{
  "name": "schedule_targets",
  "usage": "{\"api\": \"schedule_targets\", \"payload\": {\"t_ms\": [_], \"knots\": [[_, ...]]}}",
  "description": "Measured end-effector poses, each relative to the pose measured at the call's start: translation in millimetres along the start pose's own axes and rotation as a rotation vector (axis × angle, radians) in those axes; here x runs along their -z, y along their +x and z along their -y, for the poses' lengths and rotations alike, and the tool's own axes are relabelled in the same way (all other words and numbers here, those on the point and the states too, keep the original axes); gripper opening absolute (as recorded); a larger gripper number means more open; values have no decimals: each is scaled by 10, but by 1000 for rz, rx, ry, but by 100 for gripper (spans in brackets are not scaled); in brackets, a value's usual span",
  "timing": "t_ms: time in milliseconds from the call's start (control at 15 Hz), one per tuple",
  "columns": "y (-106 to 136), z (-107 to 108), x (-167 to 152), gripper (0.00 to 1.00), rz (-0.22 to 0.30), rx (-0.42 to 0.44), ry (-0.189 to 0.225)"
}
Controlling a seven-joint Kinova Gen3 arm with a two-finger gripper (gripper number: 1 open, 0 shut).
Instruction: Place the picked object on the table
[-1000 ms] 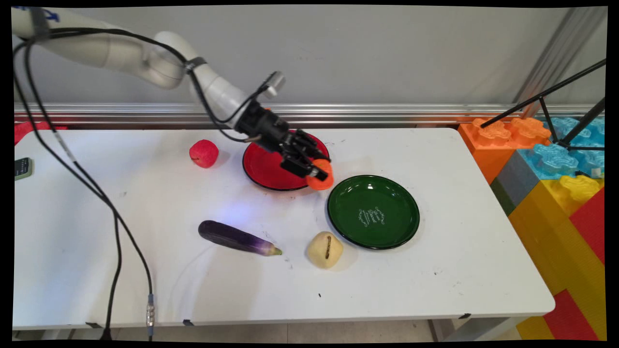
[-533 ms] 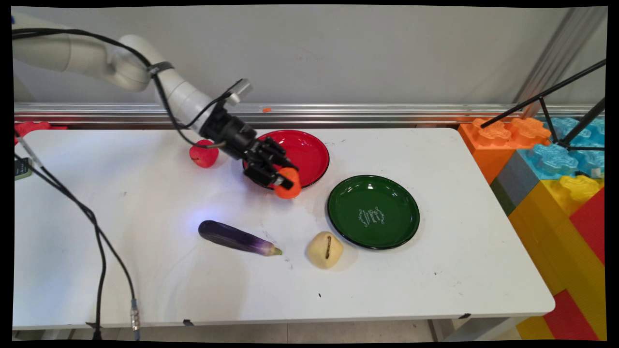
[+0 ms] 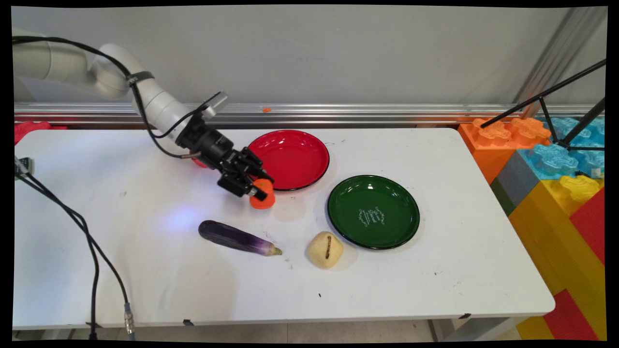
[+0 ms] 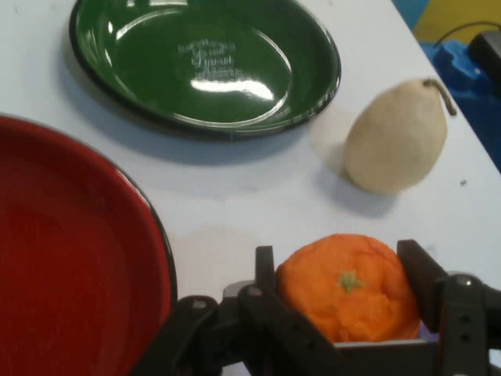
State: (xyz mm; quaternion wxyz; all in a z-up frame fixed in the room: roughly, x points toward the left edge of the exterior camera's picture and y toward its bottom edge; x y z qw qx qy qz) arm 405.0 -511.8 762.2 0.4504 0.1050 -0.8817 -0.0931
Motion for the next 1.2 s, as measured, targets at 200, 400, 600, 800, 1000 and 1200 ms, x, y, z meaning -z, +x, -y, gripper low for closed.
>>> {"api": "schedule_targets", "payload": {"t_ms": [200, 400, 600, 800, 1000, 1200], "knots": [[-147, 12, 46, 0, 18, 3, -1], [-267, 36, 73, 0, 32, 6, -1], [-379, 60, 105, 0, 47, 8, 1], [-488, 78, 144, 0, 63, 10, 4], [-566, 84, 179, 100, 73, 8, 6], [-627, 80, 210, 100, 80, 4, 5]]}}
